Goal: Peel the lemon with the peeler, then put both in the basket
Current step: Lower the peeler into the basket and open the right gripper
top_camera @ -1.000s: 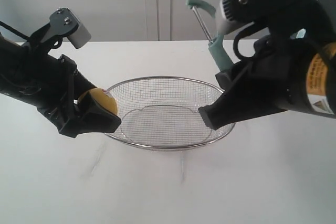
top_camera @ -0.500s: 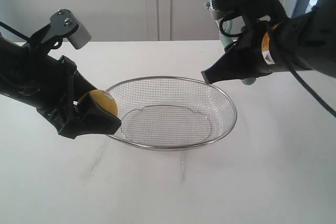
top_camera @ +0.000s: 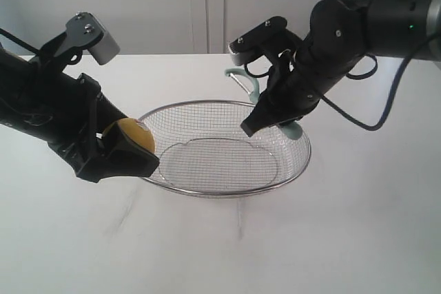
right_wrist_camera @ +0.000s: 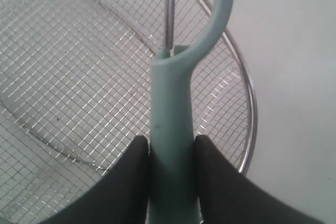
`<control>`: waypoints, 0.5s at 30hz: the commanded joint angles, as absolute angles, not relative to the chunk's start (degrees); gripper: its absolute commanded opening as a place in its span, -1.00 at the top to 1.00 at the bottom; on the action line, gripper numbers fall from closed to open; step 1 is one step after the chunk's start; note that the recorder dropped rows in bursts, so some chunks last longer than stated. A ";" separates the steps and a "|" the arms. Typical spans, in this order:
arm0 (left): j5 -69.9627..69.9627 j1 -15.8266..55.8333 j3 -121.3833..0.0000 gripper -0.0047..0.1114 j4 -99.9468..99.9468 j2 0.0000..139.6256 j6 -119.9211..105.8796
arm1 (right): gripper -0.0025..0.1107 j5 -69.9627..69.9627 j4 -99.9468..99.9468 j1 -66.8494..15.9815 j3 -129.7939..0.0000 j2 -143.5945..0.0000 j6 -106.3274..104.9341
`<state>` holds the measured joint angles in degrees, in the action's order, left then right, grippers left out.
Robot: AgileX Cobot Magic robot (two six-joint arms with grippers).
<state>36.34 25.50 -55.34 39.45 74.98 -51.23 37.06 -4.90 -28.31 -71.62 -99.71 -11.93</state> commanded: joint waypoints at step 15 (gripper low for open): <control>37.30 25.35 -55.39 0.92 41.76 74.77 -50.95 | 0.96 32.73 -1.57 -27.77 -72.48 -108.25 -12.61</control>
<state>36.46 25.50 -55.34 39.76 74.98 -51.23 34.09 -2.66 -28.31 -71.99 -107.43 -12.67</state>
